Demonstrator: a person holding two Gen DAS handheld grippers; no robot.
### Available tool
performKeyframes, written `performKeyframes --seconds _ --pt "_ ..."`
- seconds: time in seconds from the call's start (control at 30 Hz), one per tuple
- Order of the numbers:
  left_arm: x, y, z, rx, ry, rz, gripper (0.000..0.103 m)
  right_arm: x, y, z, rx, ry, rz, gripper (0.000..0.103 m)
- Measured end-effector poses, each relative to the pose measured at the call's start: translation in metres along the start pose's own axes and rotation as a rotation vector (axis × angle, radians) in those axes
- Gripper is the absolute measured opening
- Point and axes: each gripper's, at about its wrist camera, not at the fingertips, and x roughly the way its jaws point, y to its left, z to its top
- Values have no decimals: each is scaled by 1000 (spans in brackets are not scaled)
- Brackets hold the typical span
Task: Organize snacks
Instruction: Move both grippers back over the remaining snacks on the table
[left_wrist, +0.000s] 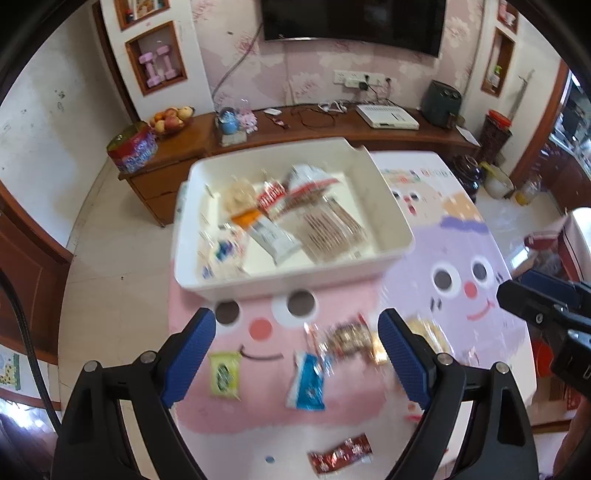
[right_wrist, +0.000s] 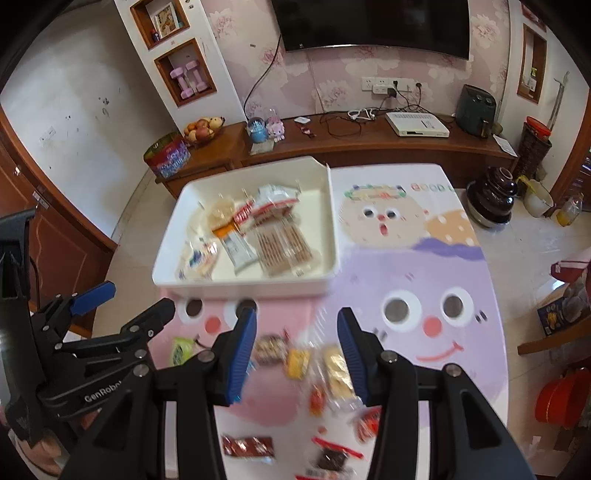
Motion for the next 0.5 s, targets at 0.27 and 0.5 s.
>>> performKeyframes --seconds 0.27,0.5 --pt "19 -32 -68 110 93 -49 89 0 -32 -62 13 80 -28 46" --pt "51 -44 -128 218 210 -89 89 23 -51 -117 69 190 -32 46"
